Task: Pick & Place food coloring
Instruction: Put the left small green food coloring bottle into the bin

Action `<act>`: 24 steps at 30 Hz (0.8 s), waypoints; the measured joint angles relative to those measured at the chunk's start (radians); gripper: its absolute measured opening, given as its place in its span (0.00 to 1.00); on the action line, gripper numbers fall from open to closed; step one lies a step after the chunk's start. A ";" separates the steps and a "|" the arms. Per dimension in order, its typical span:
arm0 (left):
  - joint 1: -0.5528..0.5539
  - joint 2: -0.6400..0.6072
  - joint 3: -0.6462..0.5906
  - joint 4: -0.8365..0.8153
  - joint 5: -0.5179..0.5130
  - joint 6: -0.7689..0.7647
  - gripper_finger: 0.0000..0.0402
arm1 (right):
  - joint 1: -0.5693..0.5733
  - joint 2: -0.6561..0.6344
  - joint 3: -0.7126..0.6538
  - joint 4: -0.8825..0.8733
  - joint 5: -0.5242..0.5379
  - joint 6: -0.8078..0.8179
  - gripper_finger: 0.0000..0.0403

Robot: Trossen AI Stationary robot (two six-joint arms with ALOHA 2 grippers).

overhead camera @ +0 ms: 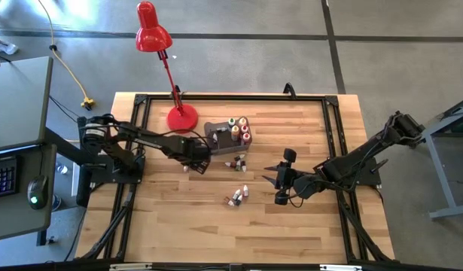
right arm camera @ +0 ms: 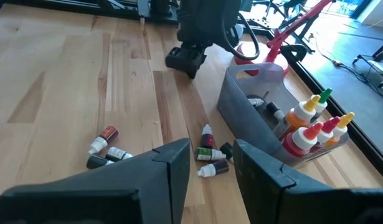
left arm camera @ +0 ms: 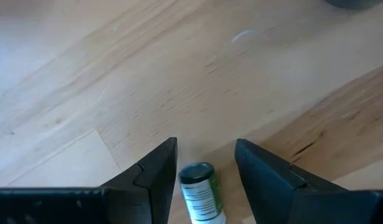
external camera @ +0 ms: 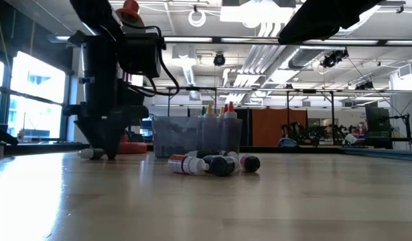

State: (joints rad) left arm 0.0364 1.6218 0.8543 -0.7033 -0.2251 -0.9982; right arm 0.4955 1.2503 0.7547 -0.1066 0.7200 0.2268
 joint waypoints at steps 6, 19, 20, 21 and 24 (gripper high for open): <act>0.003 -0.015 -0.003 -0.003 0.002 -0.002 0.41 | 0.000 0.000 0.000 0.000 -0.002 0.000 0.29; -0.096 -0.016 -0.003 -0.031 0.025 -0.097 0.41 | 0.000 0.000 0.000 0.000 -0.002 0.000 0.29; -0.108 -0.016 -0.003 -0.036 0.024 -0.111 0.41 | 0.000 0.000 0.000 0.000 -0.002 0.000 0.29; -0.119 -0.016 -0.003 -0.038 0.018 -0.124 0.41 | 0.000 0.000 0.000 0.000 -0.002 0.000 0.29; -0.145 -0.016 -0.003 -0.040 -0.009 -0.136 0.41 | 0.000 0.000 0.000 0.000 -0.002 0.000 0.29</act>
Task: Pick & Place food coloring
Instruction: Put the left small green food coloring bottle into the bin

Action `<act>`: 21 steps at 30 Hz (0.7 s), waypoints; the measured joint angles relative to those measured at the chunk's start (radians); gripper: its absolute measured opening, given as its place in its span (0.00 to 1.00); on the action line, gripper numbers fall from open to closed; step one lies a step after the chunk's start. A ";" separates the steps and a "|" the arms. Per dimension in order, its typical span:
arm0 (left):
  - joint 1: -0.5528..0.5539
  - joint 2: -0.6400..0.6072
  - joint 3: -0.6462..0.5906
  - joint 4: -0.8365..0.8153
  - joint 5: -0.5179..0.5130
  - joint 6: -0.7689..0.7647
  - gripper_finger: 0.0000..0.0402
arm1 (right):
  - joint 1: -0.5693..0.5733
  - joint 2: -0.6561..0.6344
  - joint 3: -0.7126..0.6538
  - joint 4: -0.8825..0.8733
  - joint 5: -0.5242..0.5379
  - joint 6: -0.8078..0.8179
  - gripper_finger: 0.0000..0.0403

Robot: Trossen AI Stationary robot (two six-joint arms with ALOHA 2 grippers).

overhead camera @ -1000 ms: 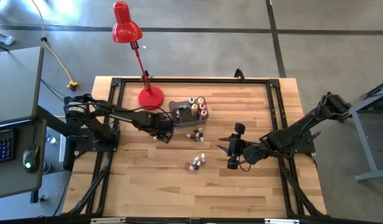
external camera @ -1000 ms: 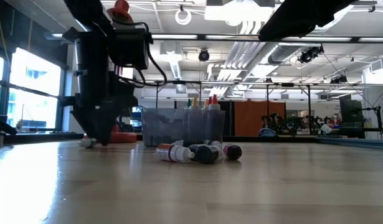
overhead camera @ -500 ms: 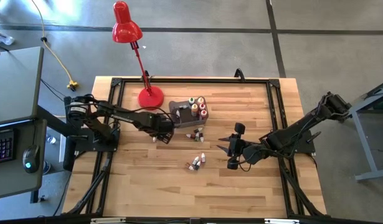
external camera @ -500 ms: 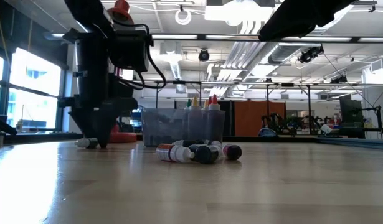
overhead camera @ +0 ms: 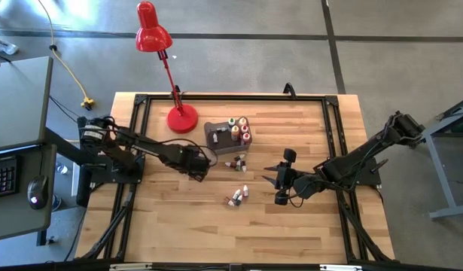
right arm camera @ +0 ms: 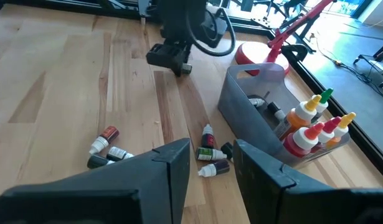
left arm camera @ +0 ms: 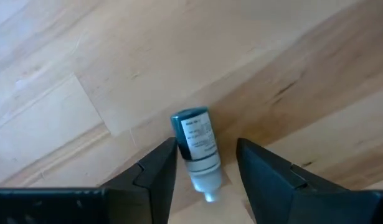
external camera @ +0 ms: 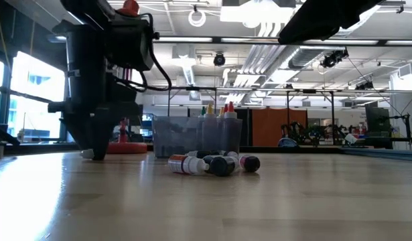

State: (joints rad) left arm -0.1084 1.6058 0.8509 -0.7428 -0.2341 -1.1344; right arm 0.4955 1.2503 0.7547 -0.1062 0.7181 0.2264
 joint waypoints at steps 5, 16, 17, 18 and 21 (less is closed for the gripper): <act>-0.004 0.000 0.000 0.010 -0.006 0.002 0.32 | 0.000 0.000 0.000 0.000 0.000 0.000 0.29; -0.003 0.000 0.074 0.080 -0.130 0.149 0.12 | 0.000 0.000 0.000 0.000 0.000 0.000 0.29; -0.003 0.000 0.100 0.078 -0.150 0.172 0.13 | 0.000 0.000 0.000 0.000 0.000 0.000 0.29; -0.003 0.000 0.128 0.068 -0.171 0.193 0.14 | 0.000 0.000 0.000 0.000 0.000 0.000 0.29; -0.003 0.000 0.236 0.015 -0.264 0.265 0.17 | 0.000 0.000 0.000 0.000 0.000 0.000 0.29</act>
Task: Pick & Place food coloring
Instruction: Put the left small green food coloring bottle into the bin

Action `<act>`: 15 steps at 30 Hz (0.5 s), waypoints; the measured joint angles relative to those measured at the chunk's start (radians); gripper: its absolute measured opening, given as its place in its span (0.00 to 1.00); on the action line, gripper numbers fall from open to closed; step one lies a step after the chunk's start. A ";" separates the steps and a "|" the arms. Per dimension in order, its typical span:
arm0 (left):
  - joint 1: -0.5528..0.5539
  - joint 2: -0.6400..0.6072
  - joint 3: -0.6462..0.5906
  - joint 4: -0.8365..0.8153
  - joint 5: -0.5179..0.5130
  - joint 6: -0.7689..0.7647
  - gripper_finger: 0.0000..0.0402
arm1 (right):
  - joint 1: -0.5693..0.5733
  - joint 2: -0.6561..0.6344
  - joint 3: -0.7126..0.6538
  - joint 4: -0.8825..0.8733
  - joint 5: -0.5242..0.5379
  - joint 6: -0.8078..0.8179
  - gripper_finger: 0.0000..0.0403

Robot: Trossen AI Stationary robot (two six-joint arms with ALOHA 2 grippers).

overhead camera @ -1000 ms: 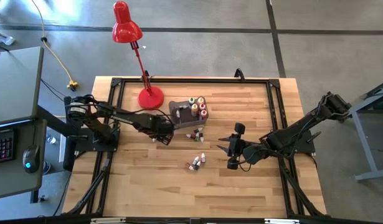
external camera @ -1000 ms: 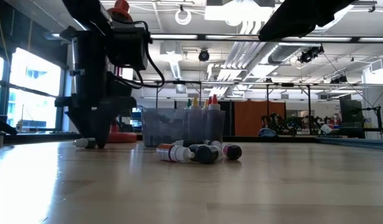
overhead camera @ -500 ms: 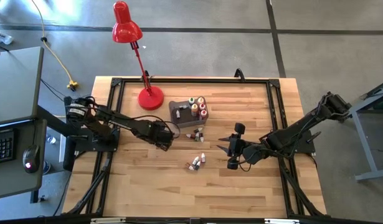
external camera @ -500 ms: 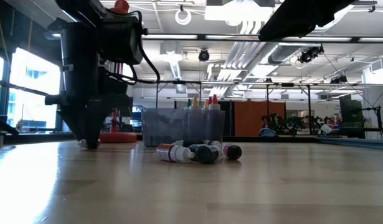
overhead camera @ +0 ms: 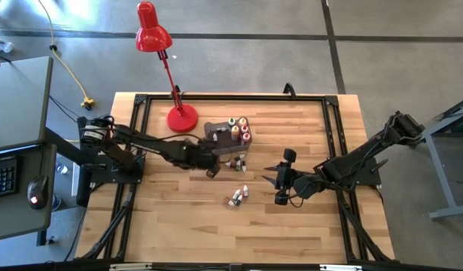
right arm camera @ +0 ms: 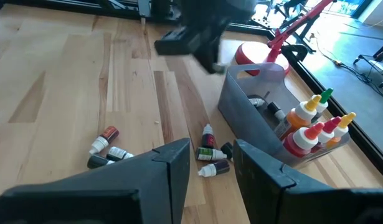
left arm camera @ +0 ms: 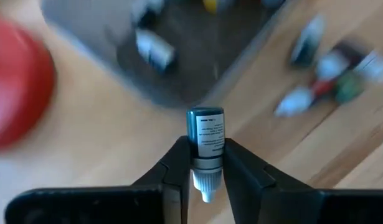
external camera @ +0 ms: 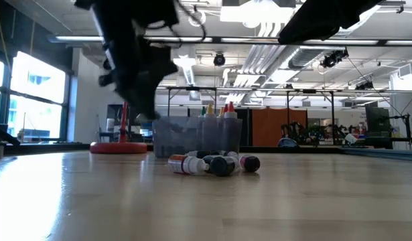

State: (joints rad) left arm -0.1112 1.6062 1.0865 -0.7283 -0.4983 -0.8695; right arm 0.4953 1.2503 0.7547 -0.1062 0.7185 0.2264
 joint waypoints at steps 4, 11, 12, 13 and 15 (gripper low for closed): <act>0.023 0.000 0.124 -0.031 -0.060 0.119 0.17 | 0.000 0.000 0.000 0.000 0.000 0.000 0.29; 0.163 0.000 0.150 -0.008 -0.009 0.190 0.18 | 0.000 0.000 0.000 0.001 -0.011 0.000 0.29; 0.183 0.000 0.136 0.002 -0.002 0.192 0.18 | 0.000 0.000 0.000 0.002 -0.018 0.000 0.29; 0.201 0.000 0.122 0.014 0.011 0.195 0.18 | 0.000 0.000 0.000 0.003 -0.023 0.000 0.29; 0.230 0.000 0.098 0.047 0.049 0.236 0.18 | 0.000 0.000 0.000 0.004 -0.031 0.000 0.29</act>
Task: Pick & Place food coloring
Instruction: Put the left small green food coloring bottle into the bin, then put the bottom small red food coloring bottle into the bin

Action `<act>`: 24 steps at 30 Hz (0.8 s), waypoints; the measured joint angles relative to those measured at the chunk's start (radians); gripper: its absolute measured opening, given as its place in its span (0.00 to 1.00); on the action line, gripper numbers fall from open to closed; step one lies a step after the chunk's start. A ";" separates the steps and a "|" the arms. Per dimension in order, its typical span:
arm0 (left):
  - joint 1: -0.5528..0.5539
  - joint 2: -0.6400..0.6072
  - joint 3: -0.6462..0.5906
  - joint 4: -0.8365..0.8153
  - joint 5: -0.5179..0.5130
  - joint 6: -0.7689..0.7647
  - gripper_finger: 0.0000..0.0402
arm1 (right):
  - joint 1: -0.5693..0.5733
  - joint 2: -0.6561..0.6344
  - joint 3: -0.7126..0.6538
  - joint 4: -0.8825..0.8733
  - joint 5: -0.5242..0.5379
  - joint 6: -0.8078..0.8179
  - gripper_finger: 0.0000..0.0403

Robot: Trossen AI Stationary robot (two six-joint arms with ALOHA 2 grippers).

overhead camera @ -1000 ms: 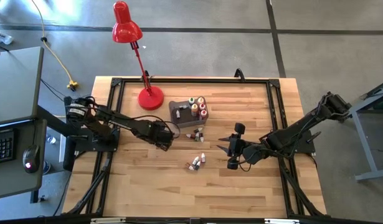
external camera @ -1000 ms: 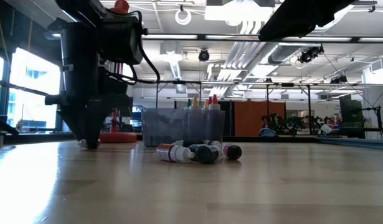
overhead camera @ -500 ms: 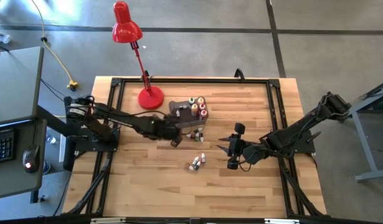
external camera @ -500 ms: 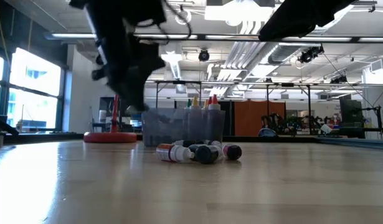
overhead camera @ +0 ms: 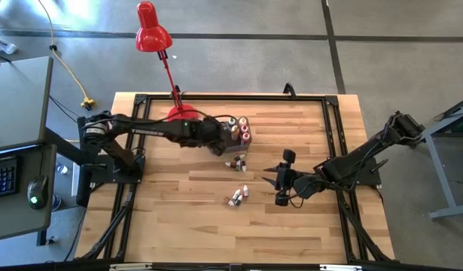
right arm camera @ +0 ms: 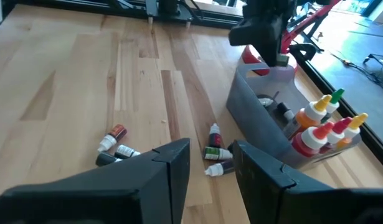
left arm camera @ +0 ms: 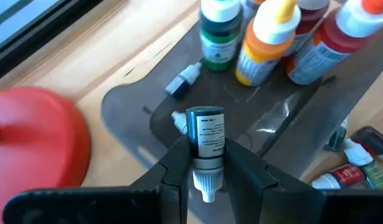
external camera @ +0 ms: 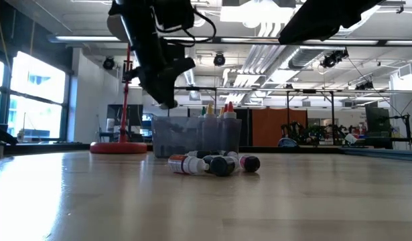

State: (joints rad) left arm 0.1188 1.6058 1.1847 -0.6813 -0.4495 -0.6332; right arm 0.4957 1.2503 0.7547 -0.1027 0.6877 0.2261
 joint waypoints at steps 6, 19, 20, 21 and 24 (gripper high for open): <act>0.035 0.000 -0.074 0.190 0.062 0.150 0.18 | 0.000 0.000 0.000 0.003 -0.003 0.000 0.29; 0.040 0.000 -0.121 0.271 0.091 0.212 0.39 | 0.000 0.000 0.000 0.003 -0.097 -0.024 0.29; 0.040 0.000 -0.121 0.271 0.085 0.211 0.41 | 0.000 0.000 0.000 0.003 -0.093 -0.028 0.29; 0.038 0.000 -0.121 0.272 0.079 0.211 0.43 | -0.002 0.000 0.000 0.003 -0.088 -0.030 0.29; 0.033 0.000 -0.107 0.258 0.072 0.213 0.46 | -0.013 0.007 0.000 0.005 -0.083 -0.047 0.29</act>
State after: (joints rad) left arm 0.1522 1.6058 1.0773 -0.4231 -0.3776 -0.4203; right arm 0.4828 1.2569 0.7547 -0.0978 0.6051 0.1792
